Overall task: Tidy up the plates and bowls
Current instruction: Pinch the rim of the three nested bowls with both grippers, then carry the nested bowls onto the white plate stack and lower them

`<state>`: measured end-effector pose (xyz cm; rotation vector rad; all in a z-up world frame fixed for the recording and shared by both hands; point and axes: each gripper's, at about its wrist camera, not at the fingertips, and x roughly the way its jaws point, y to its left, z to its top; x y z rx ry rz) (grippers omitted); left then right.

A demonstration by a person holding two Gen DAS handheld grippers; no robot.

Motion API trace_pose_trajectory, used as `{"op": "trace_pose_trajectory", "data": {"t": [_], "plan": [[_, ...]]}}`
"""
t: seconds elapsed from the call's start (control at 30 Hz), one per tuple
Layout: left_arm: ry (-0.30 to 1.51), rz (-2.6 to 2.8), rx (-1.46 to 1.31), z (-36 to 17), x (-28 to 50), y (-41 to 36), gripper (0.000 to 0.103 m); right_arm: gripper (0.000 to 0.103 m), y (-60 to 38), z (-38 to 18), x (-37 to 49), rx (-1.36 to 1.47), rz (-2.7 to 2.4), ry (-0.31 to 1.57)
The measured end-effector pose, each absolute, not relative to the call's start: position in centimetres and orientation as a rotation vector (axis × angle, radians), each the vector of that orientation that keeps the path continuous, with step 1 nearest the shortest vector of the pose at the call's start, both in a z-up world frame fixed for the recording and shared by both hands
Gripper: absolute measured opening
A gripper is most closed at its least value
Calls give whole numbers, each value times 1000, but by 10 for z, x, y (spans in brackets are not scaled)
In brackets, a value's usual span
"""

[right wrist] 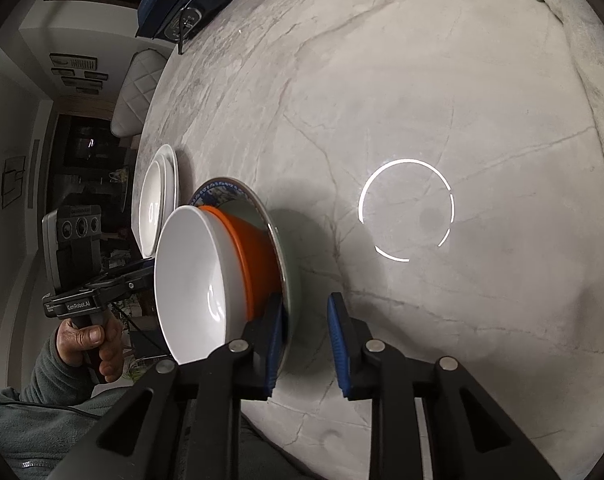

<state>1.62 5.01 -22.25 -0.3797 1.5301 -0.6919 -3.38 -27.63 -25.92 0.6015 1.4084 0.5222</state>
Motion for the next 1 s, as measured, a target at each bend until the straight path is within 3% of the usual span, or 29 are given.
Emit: {"op": "trace_pose_trajectory", "data": {"t": [0.17, 0.23, 1.0], "plan": [[1534, -739, -391, -219, 16, 44, 18, 16, -280, -263, -34, 667, 548, 1410], [1539, -741, -393, -219, 17, 43, 18, 10, -278, -262, -34, 677, 572, 1409], [1545, -660, -319, -212, 15, 28, 18, 11, -276, -266, -33, 732, 537, 1430]]}}
